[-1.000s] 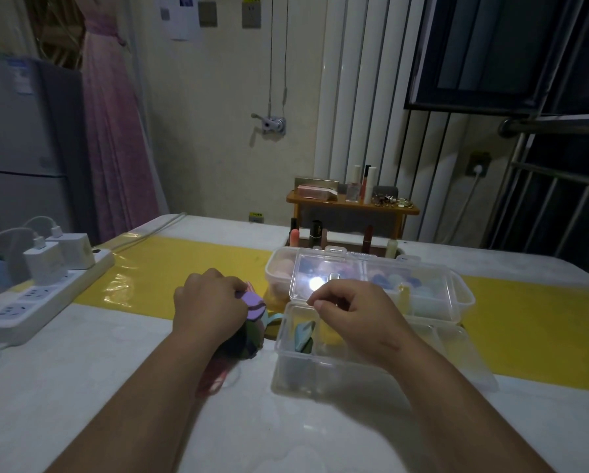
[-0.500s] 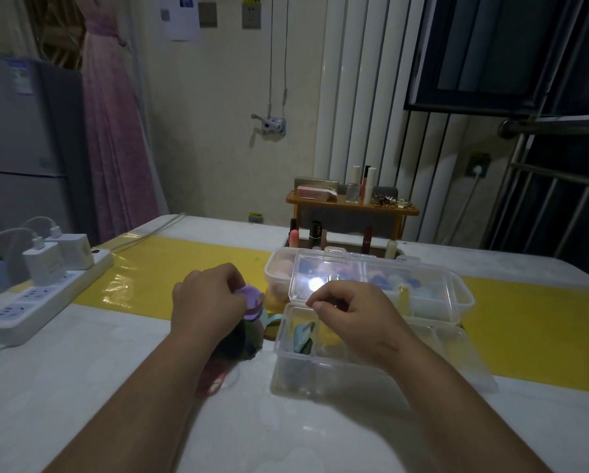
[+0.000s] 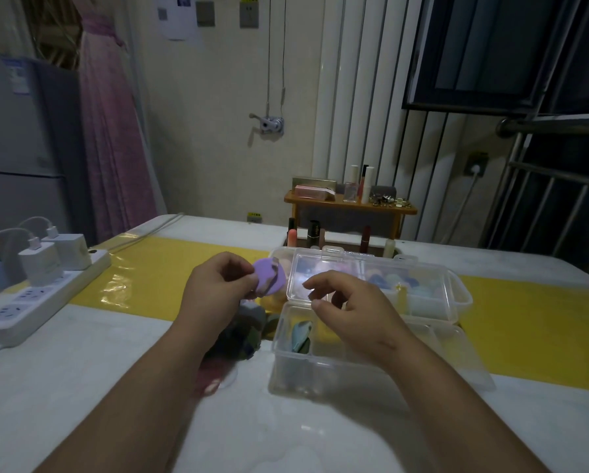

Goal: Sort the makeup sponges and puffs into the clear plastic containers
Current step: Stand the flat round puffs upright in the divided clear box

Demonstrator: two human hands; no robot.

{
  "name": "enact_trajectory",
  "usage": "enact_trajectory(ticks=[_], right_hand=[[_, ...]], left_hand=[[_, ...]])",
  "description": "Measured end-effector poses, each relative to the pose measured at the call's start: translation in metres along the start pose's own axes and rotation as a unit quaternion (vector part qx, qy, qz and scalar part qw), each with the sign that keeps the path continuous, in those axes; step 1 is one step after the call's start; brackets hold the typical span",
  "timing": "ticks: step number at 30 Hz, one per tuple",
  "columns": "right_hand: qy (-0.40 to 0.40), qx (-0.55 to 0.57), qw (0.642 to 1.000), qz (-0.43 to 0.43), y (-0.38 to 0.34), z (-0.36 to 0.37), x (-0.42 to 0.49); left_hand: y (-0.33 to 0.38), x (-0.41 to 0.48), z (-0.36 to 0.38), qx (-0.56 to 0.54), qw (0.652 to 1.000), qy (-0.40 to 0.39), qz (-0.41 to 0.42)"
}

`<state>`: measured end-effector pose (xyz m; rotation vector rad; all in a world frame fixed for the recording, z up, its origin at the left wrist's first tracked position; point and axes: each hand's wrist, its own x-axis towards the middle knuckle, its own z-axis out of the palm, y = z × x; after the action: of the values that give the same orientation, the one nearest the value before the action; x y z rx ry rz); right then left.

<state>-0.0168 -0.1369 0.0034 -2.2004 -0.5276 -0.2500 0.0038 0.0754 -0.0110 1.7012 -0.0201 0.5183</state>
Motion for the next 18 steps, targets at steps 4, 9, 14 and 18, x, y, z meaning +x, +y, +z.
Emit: enact_trajectory(ticks=[4, 9, 14, 18], right_hand=[[-0.005, 0.007, 1.000, 0.001, 0.001, 0.000, 0.000], [-0.013, 0.007, 1.000, 0.001, 0.001, 0.000, 0.000], [-0.013, 0.011, 1.000, -0.010, 0.001, 0.002, 0.001], [0.026, 0.023, 0.999, -0.034, 0.000, 0.000, 0.001]], left_hand=[[0.001, -0.002, 0.005, -0.046, 0.998, -0.039, -0.001], [0.003, -0.005, 0.011, -0.075, 0.995, -0.068, -0.007], [0.001, -0.006, 0.011, -0.074, 0.992, -0.104, -0.003], [0.004, -0.005, 0.010, -0.077, 0.991, -0.105, 0.006]])
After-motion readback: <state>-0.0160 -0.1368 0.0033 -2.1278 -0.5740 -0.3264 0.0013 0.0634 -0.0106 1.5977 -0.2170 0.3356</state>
